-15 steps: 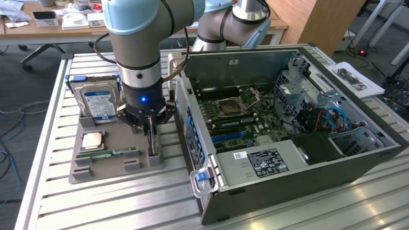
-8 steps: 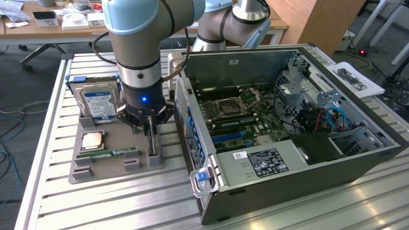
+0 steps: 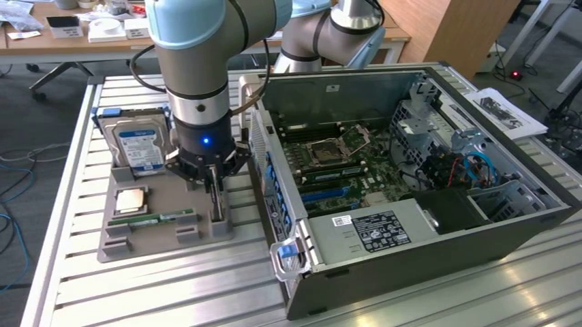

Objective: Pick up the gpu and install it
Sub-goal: 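Pick up the gpu and move the gpu toward the slot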

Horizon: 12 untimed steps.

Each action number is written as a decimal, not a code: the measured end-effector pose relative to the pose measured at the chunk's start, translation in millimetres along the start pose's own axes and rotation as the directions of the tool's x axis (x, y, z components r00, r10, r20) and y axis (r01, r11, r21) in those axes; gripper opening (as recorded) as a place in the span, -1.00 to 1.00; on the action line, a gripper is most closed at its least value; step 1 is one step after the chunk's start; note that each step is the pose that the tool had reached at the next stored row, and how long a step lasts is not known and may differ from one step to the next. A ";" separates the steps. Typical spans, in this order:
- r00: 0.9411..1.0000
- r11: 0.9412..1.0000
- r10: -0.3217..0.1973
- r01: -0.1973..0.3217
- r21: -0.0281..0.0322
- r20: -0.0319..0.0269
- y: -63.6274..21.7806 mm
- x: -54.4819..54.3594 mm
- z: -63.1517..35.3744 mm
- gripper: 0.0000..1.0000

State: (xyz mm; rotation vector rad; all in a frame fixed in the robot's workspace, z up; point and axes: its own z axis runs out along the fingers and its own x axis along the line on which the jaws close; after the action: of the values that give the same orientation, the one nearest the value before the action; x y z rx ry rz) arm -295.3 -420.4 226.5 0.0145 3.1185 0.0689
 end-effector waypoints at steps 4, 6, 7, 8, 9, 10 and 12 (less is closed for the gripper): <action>1.000 1.000 0.000 0.000 0.000 0.000 0.2 -0.1 -3.7 -0.47; 1.000 1.000 0.000 0.000 0.000 0.000 0.3 -0.1 -6.5 -0.47; 1.000 1.000 0.000 0.000 0.000 0.000 0.4 -0.2 -8.3 -0.47; 1.000 1.000 0.000 0.000 0.000 0.000 0.4 -0.2 -10.1 -0.47; 1.000 1.000 0.000 0.000 0.000 0.000 0.5 -0.3 -12.0 -0.47; 1.000 1.000 0.000 0.000 0.000 0.000 0.6 -0.3 -14.0 -0.47; 1.000 1.000 0.000 0.000 0.000 0.000 0.8 -0.4 -18.6 -0.47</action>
State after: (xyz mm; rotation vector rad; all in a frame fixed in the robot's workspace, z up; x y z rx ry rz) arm -295.4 -420.4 245.2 0.0146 3.1186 0.0688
